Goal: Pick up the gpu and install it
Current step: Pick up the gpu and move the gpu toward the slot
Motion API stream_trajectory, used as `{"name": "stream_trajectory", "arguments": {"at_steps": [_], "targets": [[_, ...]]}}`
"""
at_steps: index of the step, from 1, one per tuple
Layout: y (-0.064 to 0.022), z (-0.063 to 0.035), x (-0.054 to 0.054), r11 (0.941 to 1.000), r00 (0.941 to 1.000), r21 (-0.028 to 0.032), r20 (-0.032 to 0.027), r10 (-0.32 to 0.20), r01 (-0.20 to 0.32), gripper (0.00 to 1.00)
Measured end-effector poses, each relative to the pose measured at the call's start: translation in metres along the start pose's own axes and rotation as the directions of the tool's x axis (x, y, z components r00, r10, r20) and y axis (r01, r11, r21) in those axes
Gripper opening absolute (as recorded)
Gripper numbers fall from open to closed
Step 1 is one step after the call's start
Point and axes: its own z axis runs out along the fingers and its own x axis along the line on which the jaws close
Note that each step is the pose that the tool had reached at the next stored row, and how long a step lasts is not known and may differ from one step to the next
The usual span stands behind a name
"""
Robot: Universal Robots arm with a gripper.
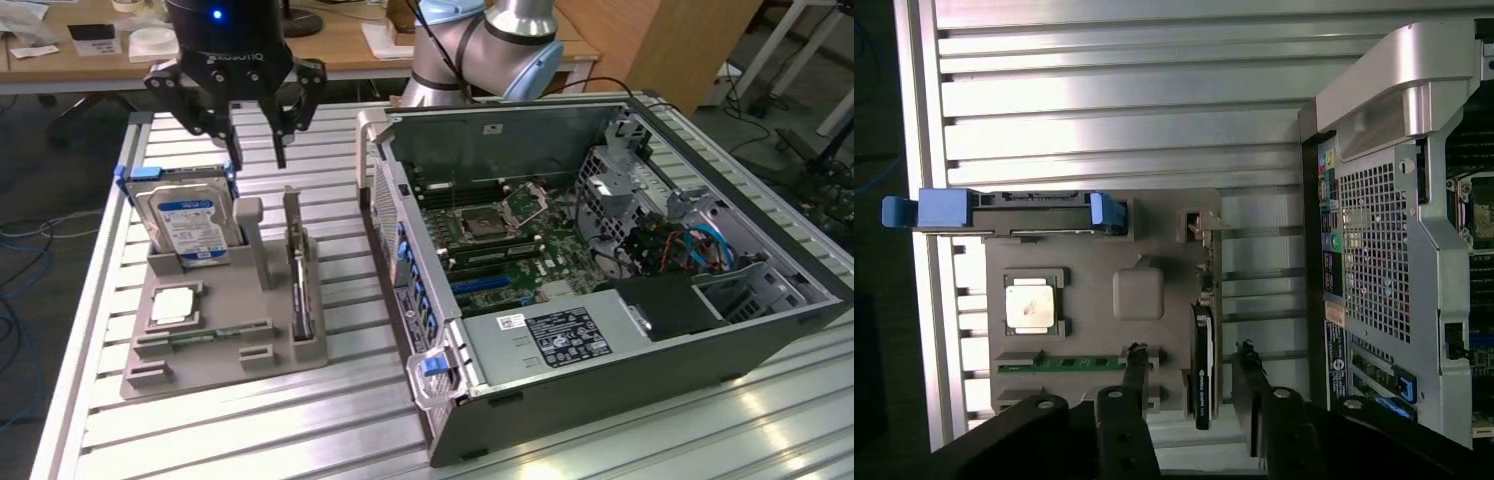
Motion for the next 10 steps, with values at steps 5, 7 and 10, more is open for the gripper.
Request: {"name": "stream_trajectory", "arguments": {"at_steps": [5, 7, 10], "targets": [[-0.0001, 0.0007, 0.0, 1.0, 1.0, 0.0, 0.0, -0.001, 0.001, 0.58], [-0.0001, 0.0029, -0.0002, 1.0, 1.0, 0.0011, -0.0005, -0.005, 0.005, 0.65], [-0.0012, 0.0069, -0.0005, 0.9999, 0.9999, 0.0021, -0.001, -0.013, 0.013, 0.65]]}}
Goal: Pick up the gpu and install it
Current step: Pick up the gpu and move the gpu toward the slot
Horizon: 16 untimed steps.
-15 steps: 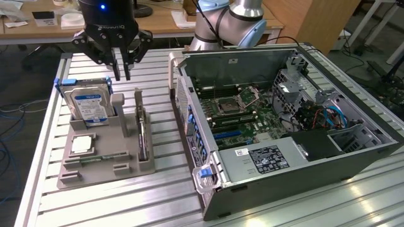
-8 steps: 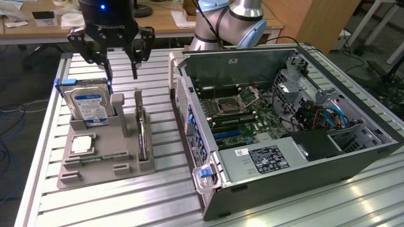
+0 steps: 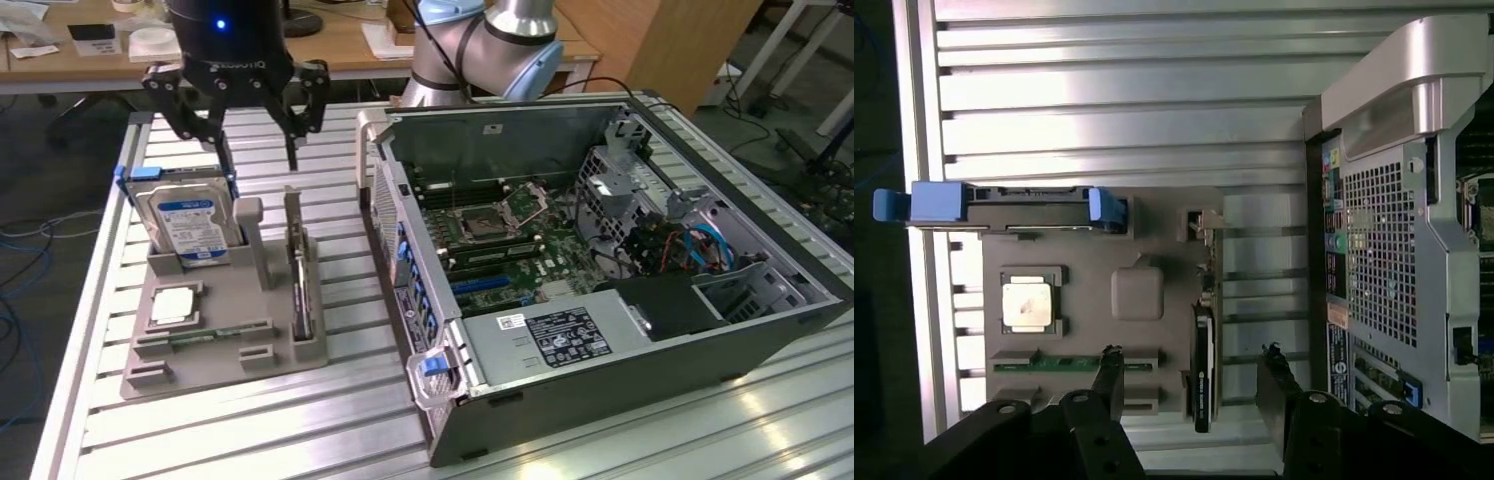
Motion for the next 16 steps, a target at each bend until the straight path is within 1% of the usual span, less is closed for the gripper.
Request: {"name": "stream_trajectory", "arguments": {"at_steps": [5, 10, 13, 16], "targets": [[-0.0095, 0.0059, 0.0, 1.0, 1.0, -0.0002, -0.0005, -0.007, 0.007, 0.65], [-0.0159, 0.0093, -0.001, 1.0, 1.0, -0.0001, -0.0005, -0.007, 0.007, 0.65], [-0.0228, 0.0121, -0.001, 1.0, 1.0, -0.0002, -0.0004, -0.007, 0.007, 0.65], [-0.0326, 0.0147, -0.002, 1.0, 1.0, -0.0001, -0.0005, -0.007, 0.007, 0.65]]}}
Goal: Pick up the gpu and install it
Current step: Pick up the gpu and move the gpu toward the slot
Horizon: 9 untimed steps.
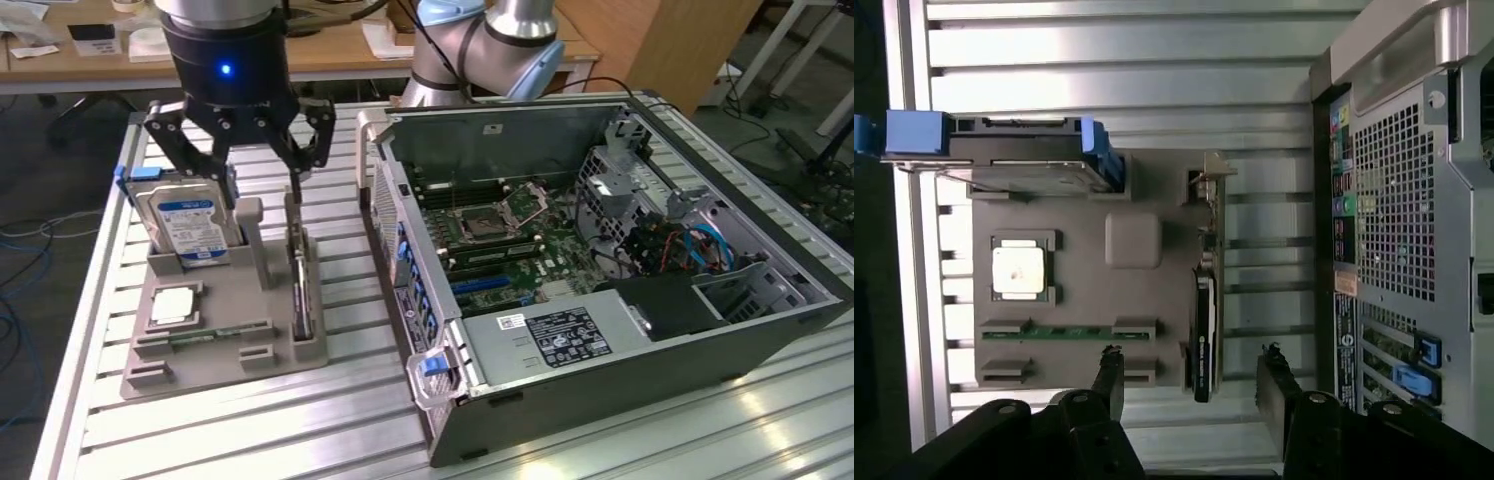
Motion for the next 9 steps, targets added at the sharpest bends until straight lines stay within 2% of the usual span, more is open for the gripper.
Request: {"name": "stream_trajectory", "arguments": {"at_steps": [4, 9], "targets": [[-0.0109, 0.0053, 0.0, 1.0, 1.0, -0.0001, 0.0003, 0.0, 0.0, 0.65], [-0.0111, 0.0145, -0.003, 1.0, 1.0, -0.0001, 0.0001, -0.001, 0.001, 0.65]]}}
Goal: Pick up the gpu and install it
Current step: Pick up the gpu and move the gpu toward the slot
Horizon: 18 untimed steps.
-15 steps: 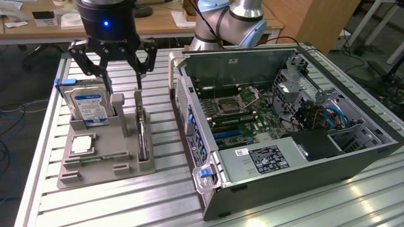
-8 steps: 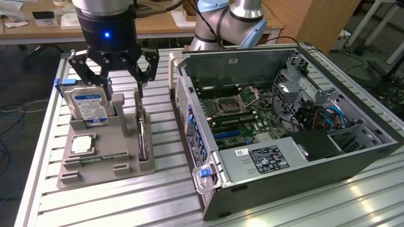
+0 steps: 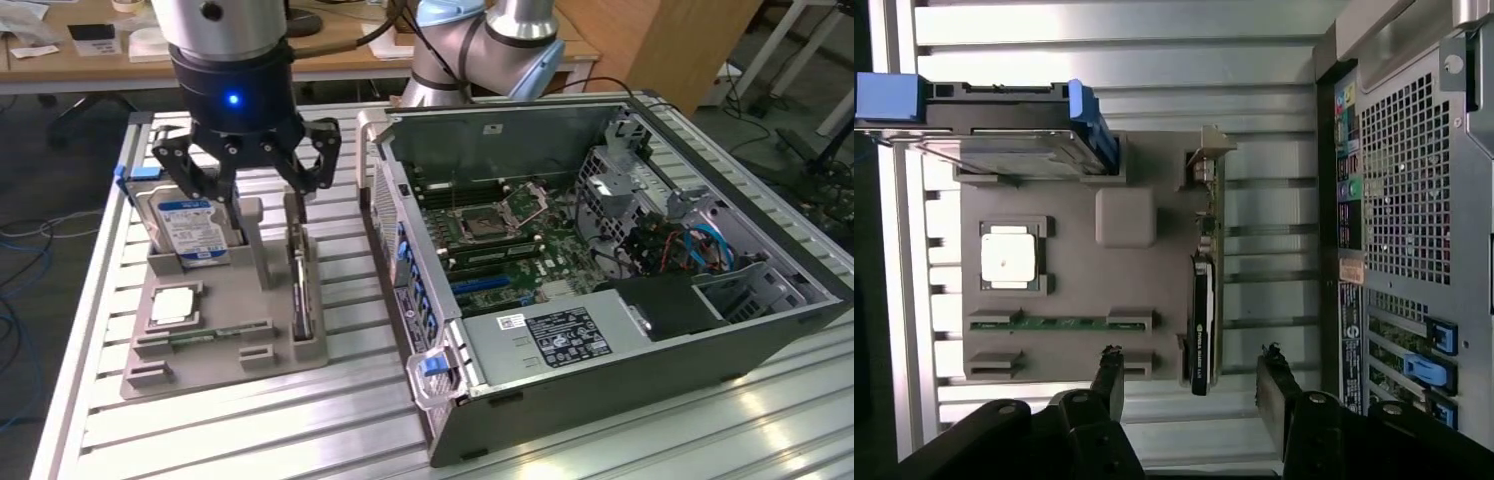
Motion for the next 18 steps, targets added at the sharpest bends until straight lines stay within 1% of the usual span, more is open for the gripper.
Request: {"name": "stream_trajectory", "arguments": {"at_steps": [7, 15, 18], "targets": [[0.001, 0.0128, -0.005, 1.0, 1.0, 0.0, -0.0001, 0.0, 0.0, 0.65], [0.0052, 0.0275, -0.006, 1.0, 1.0, 0.0008, 0.0, 0.0, 0.0, 0.65], [0.0051, 0.0293, -0.005, 1.0, 1.0, 0.0009, -0.0002, 0.0, 0.0, 0.65]]}}
